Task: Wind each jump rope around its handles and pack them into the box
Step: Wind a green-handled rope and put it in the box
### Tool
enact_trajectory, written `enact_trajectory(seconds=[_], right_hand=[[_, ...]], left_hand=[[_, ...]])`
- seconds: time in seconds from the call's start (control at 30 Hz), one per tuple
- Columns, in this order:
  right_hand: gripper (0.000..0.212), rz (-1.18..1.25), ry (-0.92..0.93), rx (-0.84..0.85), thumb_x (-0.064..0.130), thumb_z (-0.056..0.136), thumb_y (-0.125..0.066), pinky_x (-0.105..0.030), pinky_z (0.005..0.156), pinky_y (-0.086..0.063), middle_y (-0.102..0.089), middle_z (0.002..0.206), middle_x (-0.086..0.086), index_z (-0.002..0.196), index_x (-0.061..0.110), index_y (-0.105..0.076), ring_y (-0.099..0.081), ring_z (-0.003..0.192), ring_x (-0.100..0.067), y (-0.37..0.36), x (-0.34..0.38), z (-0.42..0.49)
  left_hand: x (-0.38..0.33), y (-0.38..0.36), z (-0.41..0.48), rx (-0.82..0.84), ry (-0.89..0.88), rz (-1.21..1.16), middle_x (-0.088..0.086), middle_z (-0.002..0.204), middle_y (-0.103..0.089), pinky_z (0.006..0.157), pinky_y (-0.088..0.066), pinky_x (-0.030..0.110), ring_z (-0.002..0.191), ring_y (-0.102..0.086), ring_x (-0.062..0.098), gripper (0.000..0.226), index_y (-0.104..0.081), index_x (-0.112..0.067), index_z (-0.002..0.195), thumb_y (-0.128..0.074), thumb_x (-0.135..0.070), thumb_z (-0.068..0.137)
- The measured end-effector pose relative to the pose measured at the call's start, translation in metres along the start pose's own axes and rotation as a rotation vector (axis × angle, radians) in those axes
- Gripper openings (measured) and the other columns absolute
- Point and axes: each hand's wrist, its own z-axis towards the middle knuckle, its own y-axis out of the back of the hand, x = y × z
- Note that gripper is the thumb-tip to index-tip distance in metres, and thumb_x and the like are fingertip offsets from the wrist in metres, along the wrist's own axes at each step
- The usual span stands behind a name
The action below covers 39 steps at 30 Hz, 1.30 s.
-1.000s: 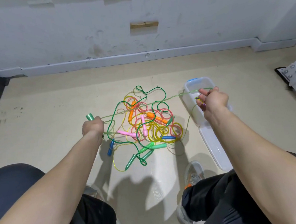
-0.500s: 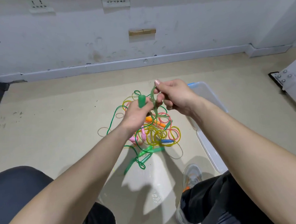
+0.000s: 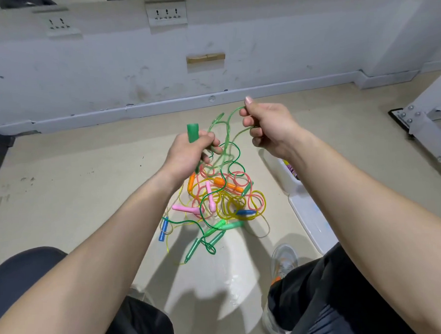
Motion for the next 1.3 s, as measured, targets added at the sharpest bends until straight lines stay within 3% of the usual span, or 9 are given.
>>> enact_trajectory(seconds=[0.17, 0.5, 0.6, 0.73, 0.9, 1.03, 1.17, 1.23, 1.3], right_hand=[[0.033, -0.011, -0.059, 0.144, 0.038, 0.106, -0.048, -0.015, 0.041, -0.021, -0.046, 0.049, 0.009, 0.087, 0.014, -0.059, -0.027, 0.033, -0.003, -0.008, -0.001, -0.003], [0.032, 0.244, -0.071, 0.119, 0.037, 0.107, -0.046, -0.016, 0.038, -0.021, -0.044, 0.051, 0.01, 0.083, 0.018, -0.053, -0.027, 0.033, -0.002, -0.014, 0.006, 0.004], [0.03, 0.109, 0.013, -0.025, 0.04, 0.107, -0.043, -0.015, 0.042, -0.03, -0.065, 0.076, 0.004, 0.092, 0.019, -0.059, -0.04, 0.041, -0.005, -0.01, 0.001, 0.01], [0.024, 0.036, -0.013, -0.277, 0.027, 0.106, -0.036, -0.024, 0.057, -0.044, -0.057, 0.111, 0.0, 0.119, 0.024, -0.057, -0.058, 0.071, -0.014, -0.005, -0.043, 0.022], [0.056, -0.243, -0.082, 0.196, -0.009, 0.076, -0.048, -0.024, 0.07, -0.041, -0.067, 0.116, 0.005, 0.114, 0.028, -0.067, -0.054, 0.097, -0.012, -0.029, -0.126, 0.012], [0.012, -0.438, -0.145, 0.357, 0.01, 0.094, -0.058, -0.033, 0.074, -0.05, -0.07, 0.105, -0.01, 0.094, 0.015, -0.068, -0.061, 0.087, -0.018, -0.055, -0.171, 0.012], [0.029, -0.73, -0.164, 0.356, 0.018, 0.098, -0.053, -0.028, 0.065, -0.041, -0.058, 0.085, -0.005, 0.07, 0.018, -0.059, -0.05, 0.078, -0.022, -0.034, -0.203, 0.018], [0.035, -0.895, -0.206, 0.231, 0.02, 0.095, -0.052, -0.026, 0.061, -0.042, -0.061, 0.077, -0.002, 0.061, 0.02, -0.057, -0.055, 0.076, -0.024, -0.011, -0.213, 0.022], [0.035, -0.766, -0.239, 0.061, 0.017, 0.095, -0.051, -0.033, 0.063, -0.054, -0.069, 0.062, 0.001, 0.062, 0.014, -0.062, -0.064, 0.065, -0.024, 0.008, -0.213, 0.025]], left_hand=[[0.007, -0.002, 0.0, -0.159, -0.029, 0.054, -0.003, 0.091, -0.077, 0.05, -0.038, 0.015, 0.047, -0.048, -0.001, 0.022, -0.078, -0.015, 0.1, -0.058, -0.023, 0.101], [0.025, -0.026, -0.016, 0.16, -0.011, 0.096, 0.004, 0.068, -0.059, 0.053, -0.031, 0.028, 0.054, -0.041, 0.017, 0.032, -0.07, -0.004, 0.095, -0.054, -0.031, 0.1], [0.013, -0.022, -0.012, 0.165, 0.029, -0.107, -0.005, 0.064, -0.055, 0.046, -0.026, 0.023, 0.046, -0.037, 0.01, 0.027, -0.065, -0.011, 0.085, -0.049, -0.019, 0.104], [-0.018, -0.011, 0.003, 0.112, 0.136, -0.45, -0.009, 0.057, -0.045, 0.042, -0.019, 0.02, 0.04, -0.032, 0.003, 0.025, -0.055, -0.018, 0.083, -0.044, -0.019, 0.105], [-0.042, -0.005, 0.014, 0.151, 0.205, -0.674, -0.011, 0.057, -0.042, 0.04, -0.021, 0.016, 0.039, -0.031, 0.002, 0.022, -0.054, -0.019, 0.087, -0.043, -0.025, 0.105], [-0.05, 0.004, 0.021, 0.087, 0.19, -0.796, -0.009, 0.056, -0.043, 0.038, -0.023, 0.016, 0.038, -0.032, 0.002, 0.02, -0.053, -0.019, 0.088, -0.043, -0.024, 0.105], [-0.05, 0.036, 0.038, -0.082, 0.112, -0.841, -0.009, 0.056, -0.044, 0.04, -0.021, 0.017, 0.04, -0.034, 0.002, 0.021, -0.052, -0.02, 0.087, -0.043, -0.024, 0.105], [-0.044, 0.055, 0.046, -0.182, 0.08, -0.814, -0.009, 0.059, -0.048, 0.041, -0.022, 0.017, 0.044, -0.039, 0.003, 0.022, -0.054, -0.02, 0.086, -0.044, -0.024, 0.105], [-0.027, 0.069, 0.05, -0.303, 0.047, -0.622, -0.007, 0.065, -0.054, 0.041, -0.023, 0.016, 0.049, -0.05, 0.005, 0.024, -0.057, -0.019, 0.087, -0.044, -0.024, 0.107]])
